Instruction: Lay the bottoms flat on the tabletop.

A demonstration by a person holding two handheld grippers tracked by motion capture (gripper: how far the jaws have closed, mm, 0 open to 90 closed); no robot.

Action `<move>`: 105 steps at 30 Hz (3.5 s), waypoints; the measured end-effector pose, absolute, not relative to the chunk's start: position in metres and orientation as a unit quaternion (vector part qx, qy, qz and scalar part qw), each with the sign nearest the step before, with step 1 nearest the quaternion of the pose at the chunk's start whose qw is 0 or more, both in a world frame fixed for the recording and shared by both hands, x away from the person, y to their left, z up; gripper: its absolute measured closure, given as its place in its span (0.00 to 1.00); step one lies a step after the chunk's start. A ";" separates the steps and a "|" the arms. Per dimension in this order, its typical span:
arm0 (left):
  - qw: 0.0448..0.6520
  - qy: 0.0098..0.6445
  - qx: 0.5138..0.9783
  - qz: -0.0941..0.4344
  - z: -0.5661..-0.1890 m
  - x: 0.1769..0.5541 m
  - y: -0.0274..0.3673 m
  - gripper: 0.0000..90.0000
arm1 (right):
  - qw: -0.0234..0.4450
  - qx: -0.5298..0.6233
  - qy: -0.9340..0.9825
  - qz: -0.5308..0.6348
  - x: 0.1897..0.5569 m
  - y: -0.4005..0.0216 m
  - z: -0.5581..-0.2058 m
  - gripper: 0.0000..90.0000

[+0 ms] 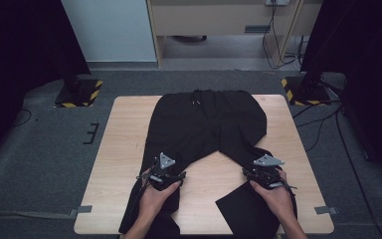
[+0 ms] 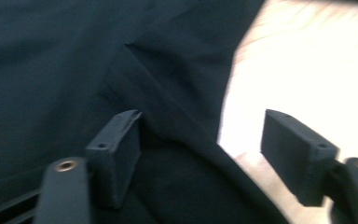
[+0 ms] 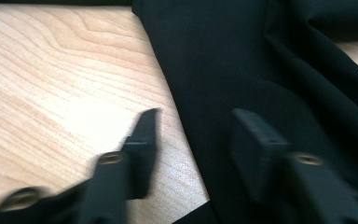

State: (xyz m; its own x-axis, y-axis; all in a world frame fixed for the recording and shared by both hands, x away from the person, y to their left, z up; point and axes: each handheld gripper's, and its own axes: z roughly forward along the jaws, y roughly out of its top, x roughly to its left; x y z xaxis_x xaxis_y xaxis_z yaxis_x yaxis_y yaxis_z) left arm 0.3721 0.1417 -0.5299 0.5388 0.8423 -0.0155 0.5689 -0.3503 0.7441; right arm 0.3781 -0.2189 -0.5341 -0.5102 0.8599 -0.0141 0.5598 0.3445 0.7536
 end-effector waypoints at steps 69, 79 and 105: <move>0.323 0.384 0.851 0.157 -0.519 0.296 0.196 0.54 | 0.120 0.381 0.823 0.405 0.318 -0.213 -0.503 0.70; 0.388 0.402 0.810 0.177 -0.513 0.308 0.186 0.40 | 0.162 0.415 0.802 0.398 0.365 -0.152 -0.511 0.39; 0.389 0.354 0.841 0.126 -0.511 0.305 0.139 0.99 | 0.169 0.404 0.822 0.364 0.388 -0.133 -0.504 1.00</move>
State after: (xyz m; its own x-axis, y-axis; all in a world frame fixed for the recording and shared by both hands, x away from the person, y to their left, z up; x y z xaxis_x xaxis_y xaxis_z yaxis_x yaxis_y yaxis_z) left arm 0.3053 0.1393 -0.5109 0.7182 0.6930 -0.0626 0.4968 -0.4477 0.7435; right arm 0.3881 -0.1331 -0.5037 -0.6173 0.7865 0.0164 0.5411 0.4094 0.7345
